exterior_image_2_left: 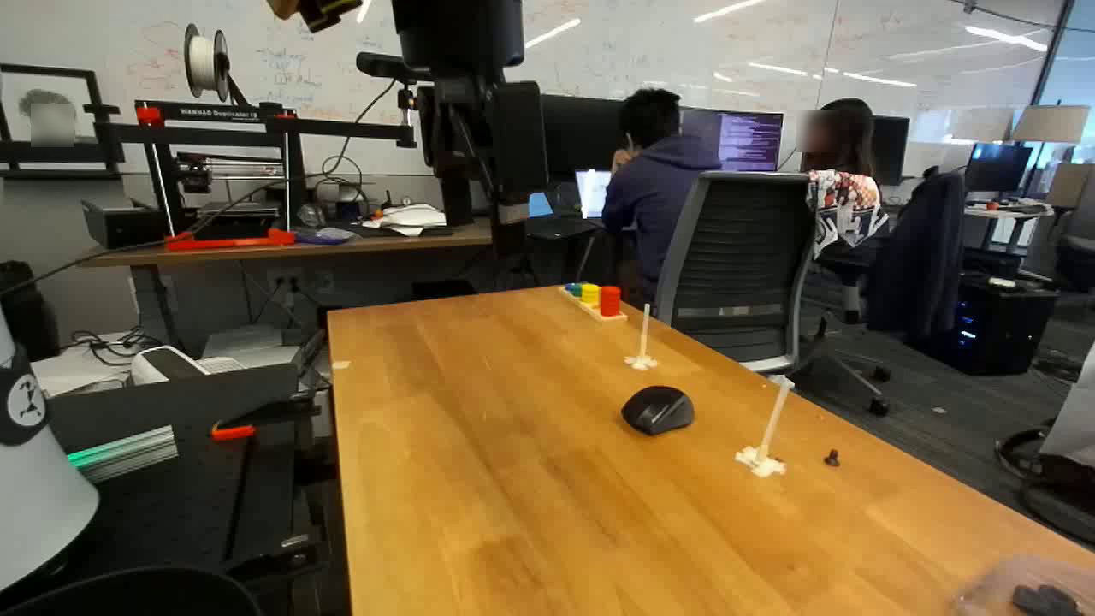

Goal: Left click on the mouse

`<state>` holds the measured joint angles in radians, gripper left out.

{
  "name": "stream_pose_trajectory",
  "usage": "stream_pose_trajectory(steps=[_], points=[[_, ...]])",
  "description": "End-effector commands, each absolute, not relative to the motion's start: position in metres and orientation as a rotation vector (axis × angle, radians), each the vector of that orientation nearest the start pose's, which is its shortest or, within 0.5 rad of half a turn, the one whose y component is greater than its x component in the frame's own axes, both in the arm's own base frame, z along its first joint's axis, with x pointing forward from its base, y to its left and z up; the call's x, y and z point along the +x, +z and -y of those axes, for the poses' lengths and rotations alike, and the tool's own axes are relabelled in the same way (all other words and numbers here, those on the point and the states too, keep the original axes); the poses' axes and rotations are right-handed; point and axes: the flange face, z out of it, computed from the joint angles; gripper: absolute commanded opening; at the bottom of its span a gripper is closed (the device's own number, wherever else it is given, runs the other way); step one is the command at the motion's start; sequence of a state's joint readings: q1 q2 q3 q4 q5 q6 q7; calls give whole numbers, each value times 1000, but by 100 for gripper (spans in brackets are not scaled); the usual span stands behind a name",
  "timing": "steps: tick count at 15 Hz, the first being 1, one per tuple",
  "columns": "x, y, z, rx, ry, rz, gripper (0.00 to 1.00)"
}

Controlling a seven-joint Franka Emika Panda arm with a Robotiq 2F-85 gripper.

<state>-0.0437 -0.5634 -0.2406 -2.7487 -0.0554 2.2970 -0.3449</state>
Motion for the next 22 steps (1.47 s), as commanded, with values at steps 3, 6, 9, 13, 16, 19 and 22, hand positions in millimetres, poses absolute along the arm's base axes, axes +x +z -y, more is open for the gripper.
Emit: stream_pose_trajectory(steps=[3, 6, 9, 13, 16, 19, 22], points=[[351, 389, 96, -3082, -197, 194, 100], [355, 387, 94, -3095, -222, 199, 100], [366, 382, 89, -3116, -285, 215, 100], [384, 365, 81, -3130, -349, 217, 100], [399, 346, 75, -3150, -362, 245, 100], [414, 319, 71, -3142, -253, 216, 100], [430, 292, 73, -3132, -143, 172, 100]])
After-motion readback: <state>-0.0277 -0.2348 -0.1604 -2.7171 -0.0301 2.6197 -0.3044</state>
